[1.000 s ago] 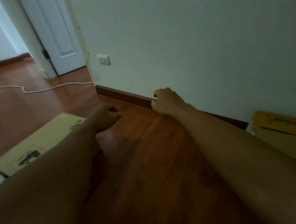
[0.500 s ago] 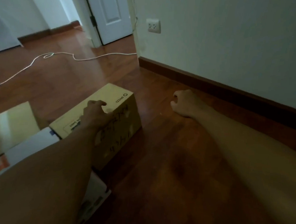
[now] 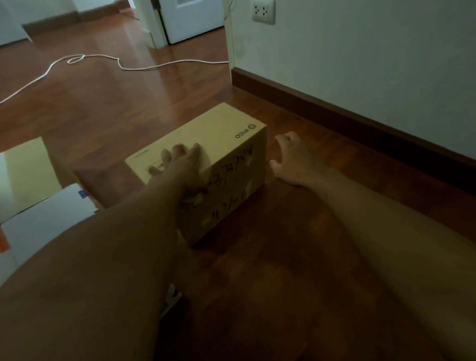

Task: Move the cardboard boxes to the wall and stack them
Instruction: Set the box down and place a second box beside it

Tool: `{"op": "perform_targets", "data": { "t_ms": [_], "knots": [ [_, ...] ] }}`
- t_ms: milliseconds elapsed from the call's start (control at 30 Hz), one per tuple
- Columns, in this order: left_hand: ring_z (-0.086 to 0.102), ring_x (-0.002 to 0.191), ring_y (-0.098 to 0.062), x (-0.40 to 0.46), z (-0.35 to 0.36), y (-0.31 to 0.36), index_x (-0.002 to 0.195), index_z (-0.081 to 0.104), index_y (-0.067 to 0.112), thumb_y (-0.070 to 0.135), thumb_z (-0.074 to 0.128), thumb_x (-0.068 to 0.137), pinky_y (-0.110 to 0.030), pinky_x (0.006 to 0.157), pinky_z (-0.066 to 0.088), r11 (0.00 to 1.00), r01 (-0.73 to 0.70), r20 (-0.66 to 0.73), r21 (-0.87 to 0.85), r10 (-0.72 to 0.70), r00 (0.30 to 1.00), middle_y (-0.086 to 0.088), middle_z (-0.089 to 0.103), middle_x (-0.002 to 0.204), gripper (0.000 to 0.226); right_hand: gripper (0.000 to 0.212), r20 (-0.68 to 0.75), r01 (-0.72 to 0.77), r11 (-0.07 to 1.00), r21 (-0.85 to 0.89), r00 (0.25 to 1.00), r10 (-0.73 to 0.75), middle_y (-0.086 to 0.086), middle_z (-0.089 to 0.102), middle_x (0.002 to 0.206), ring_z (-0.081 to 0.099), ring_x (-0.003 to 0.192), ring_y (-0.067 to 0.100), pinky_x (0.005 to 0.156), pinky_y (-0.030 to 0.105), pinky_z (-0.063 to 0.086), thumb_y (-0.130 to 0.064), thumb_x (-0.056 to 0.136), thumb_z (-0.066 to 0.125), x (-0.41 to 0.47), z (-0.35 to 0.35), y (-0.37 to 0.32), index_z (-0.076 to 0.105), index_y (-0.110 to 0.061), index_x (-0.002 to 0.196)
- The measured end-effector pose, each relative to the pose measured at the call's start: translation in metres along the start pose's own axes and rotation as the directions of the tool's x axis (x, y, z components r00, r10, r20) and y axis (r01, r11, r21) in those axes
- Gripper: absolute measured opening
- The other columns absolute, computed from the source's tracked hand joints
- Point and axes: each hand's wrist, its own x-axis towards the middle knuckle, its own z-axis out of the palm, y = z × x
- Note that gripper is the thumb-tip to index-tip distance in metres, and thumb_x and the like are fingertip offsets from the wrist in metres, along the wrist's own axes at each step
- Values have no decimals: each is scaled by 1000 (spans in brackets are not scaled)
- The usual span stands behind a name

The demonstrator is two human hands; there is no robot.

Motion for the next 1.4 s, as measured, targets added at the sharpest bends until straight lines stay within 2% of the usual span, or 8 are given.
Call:
{"op": "perform_targets", "data": {
  "t_ms": [333,567,767,967,1100,1200,1267,1400],
  "knots": [
    [8,148,-29,10,20,151,151,25,36,28,82,69,-69,112,10,925,-381,109,8,378,919,-1,16,157,100,92,43,-195,937,-290,975,217,17,13,159,12,148,40,114,57,26,-40,85,70,-40,-48,112,14,-17,155],
    [10,148,-29,18,62,268,149,29,36,47,77,74,-73,109,8,771,-637,87,5,634,768,-2,20,156,90,74,34,-355,829,-431,912,409,20,27,145,34,131,42,104,55,39,-33,87,66,-113,-107,199,27,-15,147],
    [23,145,-26,-1,82,348,144,43,38,65,70,73,-62,113,8,662,-744,88,-97,750,656,-1,28,156,81,58,19,-459,764,-453,852,523,17,32,132,44,115,39,90,48,44,-28,88,63,-174,-149,257,35,-15,137],
    [30,141,-22,2,95,374,133,59,27,55,51,92,-54,110,17,743,-635,-127,-211,623,771,-3,39,150,50,36,-6,-616,779,-113,785,620,9,36,127,49,108,30,88,38,48,-20,92,55,-189,-164,284,53,-17,128],
    [14,148,-28,9,97,370,135,53,23,57,62,83,-64,111,16,845,-491,-162,-212,465,871,-5,23,157,63,63,-47,-653,756,37,755,654,13,30,145,46,120,30,87,32,36,-48,94,46,-177,-156,288,33,-15,146],
    [14,147,-39,8,95,365,146,32,16,69,71,67,-68,108,25,892,-262,-75,-368,252,965,-12,13,159,103,74,-82,-683,706,187,705,704,16,23,156,41,133,35,88,33,37,-38,99,50,-172,-151,294,10,-13,156],
    [34,138,-42,5,92,361,149,20,13,66,80,60,-53,98,44,825,-65,46,-562,110,993,-19,23,153,120,81,-70,-691,674,262,683,728,17,27,156,43,132,36,86,34,38,-41,98,52,-168,-149,299,4,-12,156],
    [63,109,-32,10,94,351,135,39,4,66,85,48,-39,67,53,714,57,193,-698,112,975,-15,58,129,117,89,18,-718,582,382,635,772,16,26,158,38,137,36,87,35,35,-39,97,56,-166,-149,297,-3,-11,156]
  ]
}}
